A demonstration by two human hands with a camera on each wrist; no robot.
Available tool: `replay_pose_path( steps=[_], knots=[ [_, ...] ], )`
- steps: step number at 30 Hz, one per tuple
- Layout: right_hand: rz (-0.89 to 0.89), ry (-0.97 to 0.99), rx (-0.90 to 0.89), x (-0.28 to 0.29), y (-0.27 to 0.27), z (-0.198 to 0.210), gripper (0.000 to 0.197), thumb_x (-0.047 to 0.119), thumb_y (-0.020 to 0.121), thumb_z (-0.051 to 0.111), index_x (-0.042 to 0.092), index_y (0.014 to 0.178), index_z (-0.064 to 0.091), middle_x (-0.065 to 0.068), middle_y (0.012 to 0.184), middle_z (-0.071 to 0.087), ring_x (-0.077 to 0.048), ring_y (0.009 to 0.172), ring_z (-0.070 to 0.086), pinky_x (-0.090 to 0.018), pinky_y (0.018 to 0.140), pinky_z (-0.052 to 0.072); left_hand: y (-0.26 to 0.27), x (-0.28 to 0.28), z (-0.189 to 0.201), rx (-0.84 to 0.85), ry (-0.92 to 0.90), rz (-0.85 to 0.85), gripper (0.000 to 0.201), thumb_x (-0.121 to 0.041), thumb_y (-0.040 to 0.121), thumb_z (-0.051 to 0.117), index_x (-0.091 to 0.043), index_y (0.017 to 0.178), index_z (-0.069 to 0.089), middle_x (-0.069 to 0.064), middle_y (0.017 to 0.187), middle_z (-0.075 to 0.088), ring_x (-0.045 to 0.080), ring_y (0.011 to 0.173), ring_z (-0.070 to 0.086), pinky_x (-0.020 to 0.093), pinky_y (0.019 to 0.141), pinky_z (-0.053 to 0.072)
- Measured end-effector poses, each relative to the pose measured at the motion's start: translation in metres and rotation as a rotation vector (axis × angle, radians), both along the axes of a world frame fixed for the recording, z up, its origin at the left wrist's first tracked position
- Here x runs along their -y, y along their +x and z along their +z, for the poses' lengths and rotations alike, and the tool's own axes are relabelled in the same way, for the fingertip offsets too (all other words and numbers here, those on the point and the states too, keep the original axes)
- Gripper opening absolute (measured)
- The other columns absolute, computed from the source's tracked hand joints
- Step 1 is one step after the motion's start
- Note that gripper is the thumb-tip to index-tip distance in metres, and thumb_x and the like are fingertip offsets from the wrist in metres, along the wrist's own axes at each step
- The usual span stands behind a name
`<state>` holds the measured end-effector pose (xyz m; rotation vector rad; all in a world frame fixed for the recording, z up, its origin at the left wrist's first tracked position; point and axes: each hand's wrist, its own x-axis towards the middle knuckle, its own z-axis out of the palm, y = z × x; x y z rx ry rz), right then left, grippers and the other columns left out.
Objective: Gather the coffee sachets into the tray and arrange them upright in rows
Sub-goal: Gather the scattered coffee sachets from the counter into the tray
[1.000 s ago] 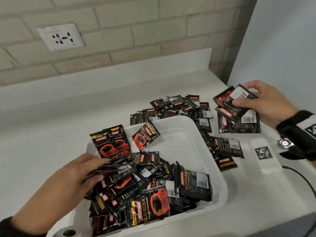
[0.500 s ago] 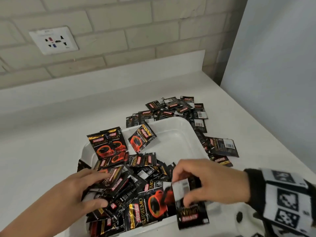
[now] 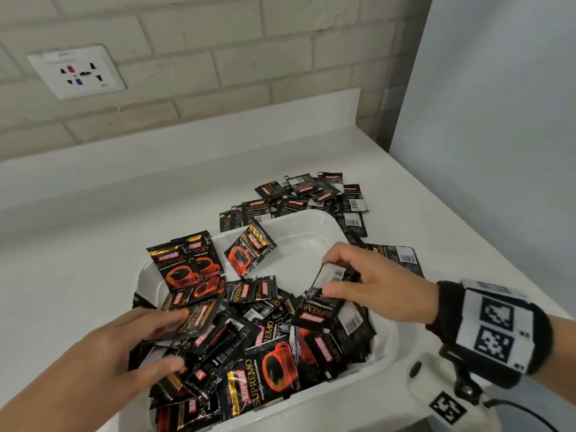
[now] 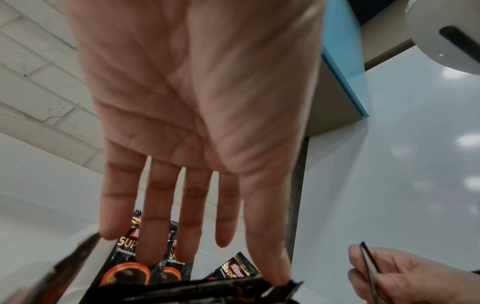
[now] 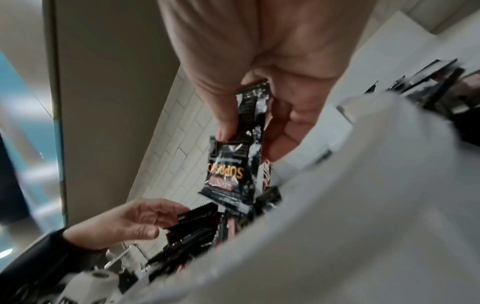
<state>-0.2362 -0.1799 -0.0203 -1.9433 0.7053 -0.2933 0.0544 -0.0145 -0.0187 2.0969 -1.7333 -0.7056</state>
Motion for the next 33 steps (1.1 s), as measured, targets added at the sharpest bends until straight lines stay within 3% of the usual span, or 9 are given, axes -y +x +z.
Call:
replay_pose_path(
  steps=[3,6,10,14,17,23,28,30,33],
  knots=[
    [0.213,-0.166,-0.191,-0.008,-0.003,-0.003,0.004,0.027,0.093,0.051,0.028,0.092,0.047,0.014,0.089,0.047,-0.002,0.08,0.043,-0.019,0.076,0.04,-0.002,-0.001,0.005,-0.004,-0.025,0.0,0.057,-0.096,0.047,0.036,-0.079,0.102,0.038,-0.046,0.108,0.049,-0.021,0.092,0.052,0.016,0.065,0.045],
    [0.393,-0.511,-0.424,-0.015,-0.012,-0.01,0.028,0.045,0.092,0.045,0.026,0.112,0.047,0.017,0.104,0.029,-0.003,0.094,0.024,-0.012,0.085,0.02,-0.001,0.0,0.005,-0.023,-0.032,0.011,0.054,-0.095,0.051,0.037,-0.078,0.102,0.04,-0.045,0.104,0.051,-0.023,0.09,0.051,0.015,0.066,0.047],
    [0.252,-0.492,-0.381,-0.013,-0.018,-0.001,0.031,0.054,0.088,0.044,0.035,0.111,0.051,0.025,0.097,0.027,0.003,0.099,0.024,-0.011,0.09,0.013,0.005,0.002,0.001,-0.064,-0.016,0.036,0.052,-0.094,0.051,0.04,-0.077,0.101,0.043,-0.044,0.102,0.053,-0.022,0.088,0.053,-0.001,0.071,0.041],
    [0.254,-0.489,-0.396,-0.011,-0.021,-0.004,0.023,0.044,0.095,0.041,0.031,0.107,0.057,0.024,0.08,0.041,0.003,0.083,0.037,-0.014,0.086,0.015,0.009,0.005,-0.003,-0.064,-0.022,0.049,0.054,-0.096,0.049,0.039,-0.077,0.099,0.044,-0.044,0.101,0.053,-0.023,0.089,0.052,0.017,0.067,0.048],
    [0.123,-0.419,-0.28,-0.012,-0.02,-0.009,0.018,0.044,0.091,0.046,0.035,0.1,0.058,0.018,0.076,0.055,-0.004,0.078,0.047,-0.006,0.087,0.011,0.012,0.009,-0.003,-0.043,-0.039,0.05,0.056,-0.098,0.044,0.037,-0.079,0.096,0.043,-0.049,0.099,0.05,-0.028,0.084,0.05,0.002,0.072,0.041],
    [0.151,-0.38,-0.276,-0.012,-0.023,-0.007,0.03,0.058,0.08,0.053,0.038,0.102,0.056,0.022,0.092,0.055,0.005,0.095,0.044,-0.013,0.089,0.013,0.013,0.014,-0.008,-0.072,-0.018,0.11,0.057,-0.098,0.04,0.039,-0.079,0.093,0.045,-0.051,0.094,0.051,-0.029,0.078,0.051,-0.007,0.07,0.035],
    [-0.334,-0.336,-0.032,0.036,-0.04,0.007,0.007,0.033,0.082,0.065,0.032,0.086,0.06,0.015,0.086,0.058,0.003,0.078,0.051,-0.01,0.072,0.036,0.035,0.011,-0.034,-0.114,0.079,0.202,0.056,-0.092,0.045,0.047,-0.075,0.098,0.047,-0.046,0.097,0.056,-0.027,0.082,0.053,-0.004,0.073,0.04],
    [-0.401,-0.383,-0.257,0.061,-0.045,0.004,0.009,0.034,0.086,0.06,0.03,0.094,0.059,0.012,0.09,0.055,-0.001,0.085,0.051,-0.019,0.076,0.039,0.039,0.012,-0.04,-0.162,0.068,0.233,0.054,-0.089,0.042,0.053,-0.074,0.094,0.051,-0.039,0.095,0.062,-0.024,0.08,0.055,-0.003,0.072,0.041],
    [-0.28,-0.324,-0.703,0.083,-0.042,-0.01,0.053,0.057,0.082,0.053,0.026,0.126,0.048,0.001,0.12,0.05,-0.017,0.116,0.045,-0.033,0.096,0.039,0.041,0.02,-0.04,-0.189,-0.016,0.239,0.058,-0.094,0.025,0.055,-0.076,0.08,0.053,-0.038,0.087,0.064,-0.027,0.076,0.054,-0.004,0.067,0.041]
  ],
)
